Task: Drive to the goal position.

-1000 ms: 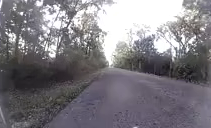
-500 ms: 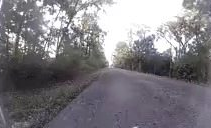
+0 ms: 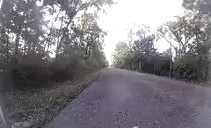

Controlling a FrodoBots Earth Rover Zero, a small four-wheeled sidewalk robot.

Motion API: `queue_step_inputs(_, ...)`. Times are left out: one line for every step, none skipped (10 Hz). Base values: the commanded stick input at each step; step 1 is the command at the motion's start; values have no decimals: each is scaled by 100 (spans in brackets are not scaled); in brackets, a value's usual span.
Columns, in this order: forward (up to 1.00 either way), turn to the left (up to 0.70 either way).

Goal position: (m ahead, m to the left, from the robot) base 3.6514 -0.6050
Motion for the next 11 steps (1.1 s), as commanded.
queue_step_inputs(5, 0)
queue_step_inputs(5, 0)
queue_step_inputs(5, 0)
queue_step_inputs(5, 0)
queue_step_inputs(5, 0)
queue_step_inputs(5, 0)
queue_step_inputs(5, 0)
queue_step_inputs(5, 0)
queue_step_inputs(5, 0)
queue_step_inputs(5, 0)
queue_step_inputs(5, 0)
